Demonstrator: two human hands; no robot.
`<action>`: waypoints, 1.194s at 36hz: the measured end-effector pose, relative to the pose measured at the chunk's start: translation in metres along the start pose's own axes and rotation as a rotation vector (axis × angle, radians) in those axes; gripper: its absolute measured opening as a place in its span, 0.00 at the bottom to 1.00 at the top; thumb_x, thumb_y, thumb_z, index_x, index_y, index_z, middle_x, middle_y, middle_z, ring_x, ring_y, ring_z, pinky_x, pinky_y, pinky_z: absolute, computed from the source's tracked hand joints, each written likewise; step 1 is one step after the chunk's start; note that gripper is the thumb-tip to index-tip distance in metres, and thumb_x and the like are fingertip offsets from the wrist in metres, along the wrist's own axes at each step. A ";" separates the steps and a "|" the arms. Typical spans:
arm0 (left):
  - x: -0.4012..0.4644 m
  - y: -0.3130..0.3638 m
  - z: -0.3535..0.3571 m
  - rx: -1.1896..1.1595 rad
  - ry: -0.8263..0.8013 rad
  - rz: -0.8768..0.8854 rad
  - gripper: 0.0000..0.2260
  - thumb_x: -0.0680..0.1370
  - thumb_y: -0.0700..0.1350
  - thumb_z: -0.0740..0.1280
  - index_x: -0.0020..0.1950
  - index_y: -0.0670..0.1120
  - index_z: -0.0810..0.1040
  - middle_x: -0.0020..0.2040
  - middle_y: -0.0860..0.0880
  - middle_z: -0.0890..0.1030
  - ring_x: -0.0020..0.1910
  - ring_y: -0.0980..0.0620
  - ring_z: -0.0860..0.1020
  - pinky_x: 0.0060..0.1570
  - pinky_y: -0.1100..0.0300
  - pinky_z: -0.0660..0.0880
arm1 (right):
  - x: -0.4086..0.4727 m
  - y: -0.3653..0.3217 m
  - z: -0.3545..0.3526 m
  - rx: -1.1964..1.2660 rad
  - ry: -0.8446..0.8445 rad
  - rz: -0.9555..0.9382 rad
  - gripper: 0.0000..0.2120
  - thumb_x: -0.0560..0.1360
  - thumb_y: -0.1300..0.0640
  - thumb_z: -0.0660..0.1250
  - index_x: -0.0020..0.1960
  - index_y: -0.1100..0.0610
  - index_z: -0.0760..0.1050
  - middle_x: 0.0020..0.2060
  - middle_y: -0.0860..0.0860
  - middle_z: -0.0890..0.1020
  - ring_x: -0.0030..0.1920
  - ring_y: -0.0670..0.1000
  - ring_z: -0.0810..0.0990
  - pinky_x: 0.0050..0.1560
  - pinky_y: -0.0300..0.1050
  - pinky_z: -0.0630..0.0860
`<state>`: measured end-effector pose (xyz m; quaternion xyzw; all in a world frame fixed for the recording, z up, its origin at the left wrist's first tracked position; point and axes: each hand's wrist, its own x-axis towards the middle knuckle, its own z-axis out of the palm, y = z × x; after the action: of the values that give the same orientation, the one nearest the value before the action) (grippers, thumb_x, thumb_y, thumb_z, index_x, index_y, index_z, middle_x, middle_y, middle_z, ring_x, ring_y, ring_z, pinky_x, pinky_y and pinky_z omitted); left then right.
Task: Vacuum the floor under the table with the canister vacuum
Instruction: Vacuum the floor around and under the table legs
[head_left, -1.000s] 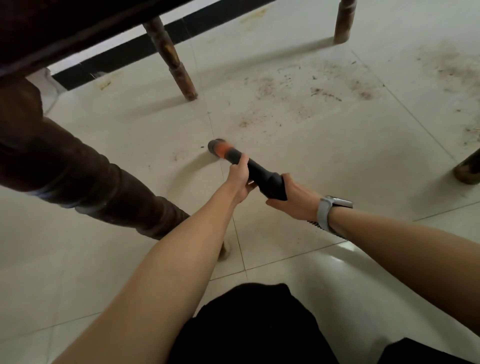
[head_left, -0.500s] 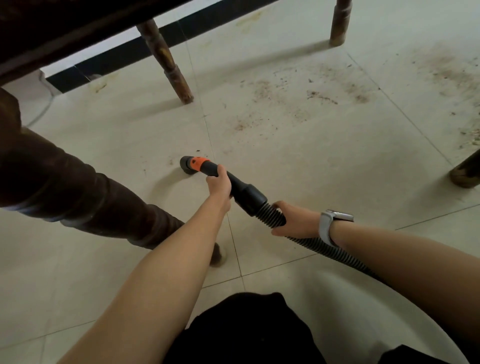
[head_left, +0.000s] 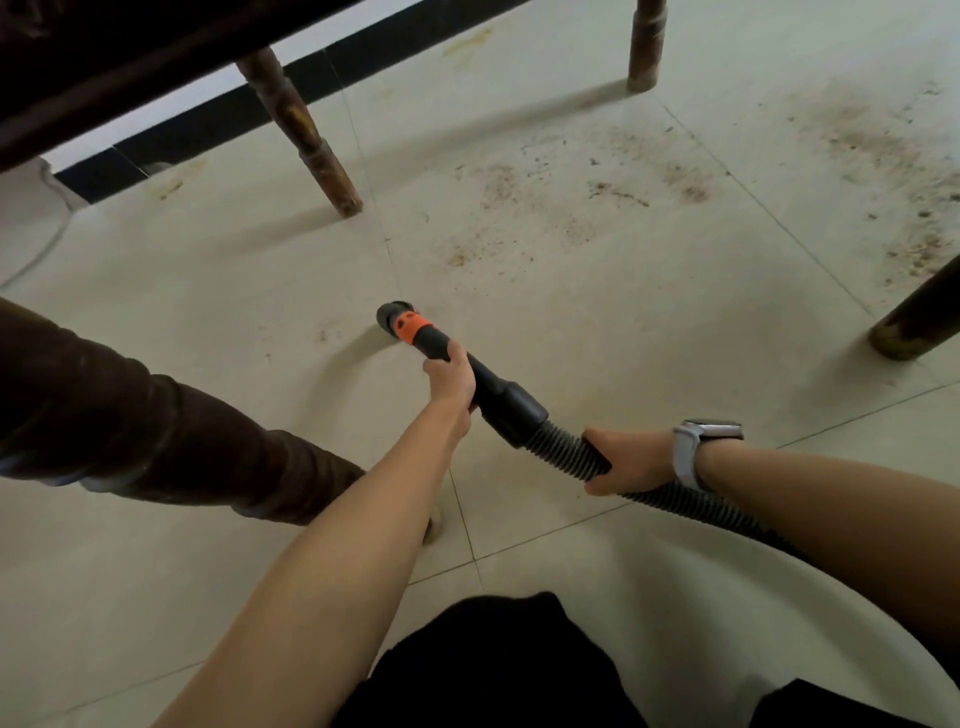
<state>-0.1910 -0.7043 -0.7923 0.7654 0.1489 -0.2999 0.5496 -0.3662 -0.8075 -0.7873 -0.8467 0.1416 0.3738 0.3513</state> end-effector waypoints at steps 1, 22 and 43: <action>-0.006 -0.008 0.000 -0.026 -0.019 -0.016 0.23 0.83 0.50 0.57 0.74 0.41 0.56 0.61 0.40 0.73 0.57 0.41 0.75 0.57 0.45 0.76 | -0.003 0.004 0.000 -0.024 -0.044 0.016 0.13 0.76 0.54 0.66 0.53 0.55 0.63 0.45 0.50 0.74 0.46 0.51 0.74 0.45 0.42 0.69; -0.113 -0.070 0.061 0.085 -0.806 -0.210 0.10 0.81 0.44 0.62 0.61 0.43 0.70 0.53 0.44 0.78 0.52 0.42 0.79 0.56 0.44 0.75 | -0.006 0.011 -0.050 0.456 0.300 0.076 0.26 0.79 0.42 0.58 0.57 0.65 0.77 0.53 0.60 0.81 0.53 0.59 0.78 0.55 0.51 0.74; -0.019 -0.106 0.004 1.350 -0.371 0.219 0.25 0.79 0.38 0.58 0.76 0.41 0.58 0.74 0.38 0.61 0.72 0.40 0.63 0.70 0.53 0.61 | -0.071 0.099 0.001 -0.011 0.508 0.305 0.08 0.71 0.57 0.66 0.47 0.53 0.68 0.38 0.51 0.77 0.37 0.56 0.74 0.34 0.41 0.66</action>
<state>-0.2662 -0.6688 -0.8608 0.8858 -0.2435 -0.3951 -0.0014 -0.4646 -0.8787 -0.7846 -0.8838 0.3488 0.1992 0.2398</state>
